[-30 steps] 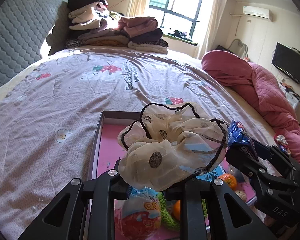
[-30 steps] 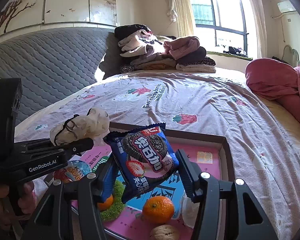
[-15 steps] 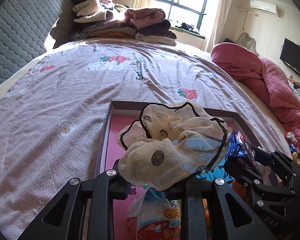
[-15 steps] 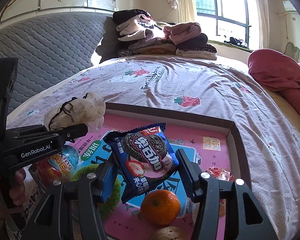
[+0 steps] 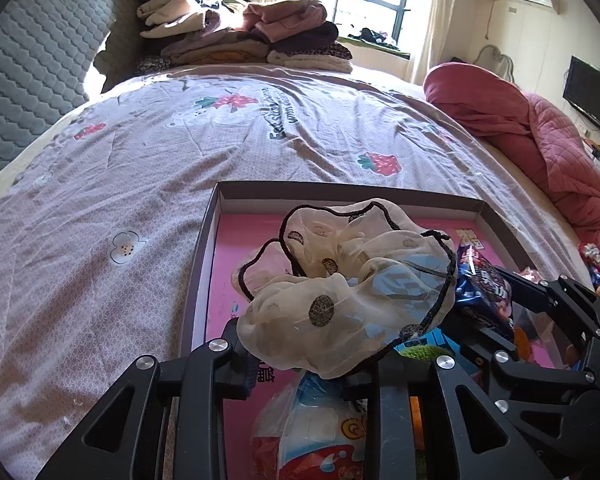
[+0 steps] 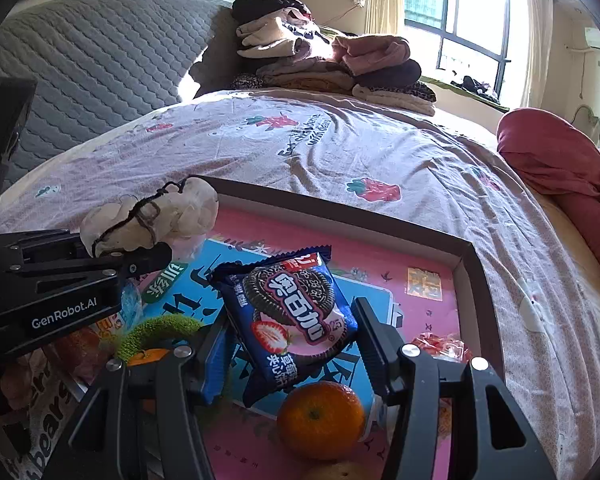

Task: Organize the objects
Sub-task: 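Lower the scrunchie with left gripper while right gripper lowers the biscuit pack into the tray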

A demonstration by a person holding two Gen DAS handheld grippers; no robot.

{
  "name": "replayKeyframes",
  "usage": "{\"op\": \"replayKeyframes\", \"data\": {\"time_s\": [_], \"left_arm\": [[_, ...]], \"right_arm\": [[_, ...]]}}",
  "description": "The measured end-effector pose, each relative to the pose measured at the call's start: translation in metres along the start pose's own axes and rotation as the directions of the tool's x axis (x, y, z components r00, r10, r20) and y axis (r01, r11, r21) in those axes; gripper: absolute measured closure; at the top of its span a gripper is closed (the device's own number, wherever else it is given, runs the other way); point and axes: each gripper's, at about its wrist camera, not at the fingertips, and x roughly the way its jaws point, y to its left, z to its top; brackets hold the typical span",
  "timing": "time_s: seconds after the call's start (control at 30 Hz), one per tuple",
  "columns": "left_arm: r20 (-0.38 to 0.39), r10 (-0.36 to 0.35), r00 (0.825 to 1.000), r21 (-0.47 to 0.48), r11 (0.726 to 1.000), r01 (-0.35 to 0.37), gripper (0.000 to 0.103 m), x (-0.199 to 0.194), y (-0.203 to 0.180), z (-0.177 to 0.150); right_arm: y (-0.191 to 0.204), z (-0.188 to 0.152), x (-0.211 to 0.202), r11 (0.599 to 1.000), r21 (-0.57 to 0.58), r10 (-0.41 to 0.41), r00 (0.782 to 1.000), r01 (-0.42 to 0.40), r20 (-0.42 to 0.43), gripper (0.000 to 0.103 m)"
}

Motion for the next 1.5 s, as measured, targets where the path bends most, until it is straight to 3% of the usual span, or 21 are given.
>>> {"op": "replayKeyframes", "data": {"time_s": [0.87, 1.33, 1.4, 1.5], "left_arm": [[-0.034, 0.005, 0.999, -0.014, 1.0, -0.005, 0.062, 0.004, 0.005, 0.001], [-0.057, 0.005, 0.998, -0.007, 1.0, -0.005, 0.06, -0.002, 0.006, 0.003], [-0.062, 0.008, 0.998, -0.003, 1.0, -0.008, 0.05, -0.003, 0.006, 0.003], [-0.066, 0.009, 0.998, 0.003, 1.0, -0.009, 0.049, -0.004, 0.005, 0.003]], "right_arm": [[0.013, 0.02, 0.027, 0.998, -0.058, 0.029, 0.984, -0.04, -0.176, 0.046], [0.01, 0.019, 0.025, 0.999, -0.038, 0.006, 0.98, -0.014, -0.201, 0.045], [0.009, 0.019, 0.024, 0.999, -0.032, 0.004, 0.978, -0.011, -0.209, 0.045], [0.008, 0.019, 0.024, 1.0, -0.026, 0.0, 0.976, -0.006, -0.22, 0.044]]}}
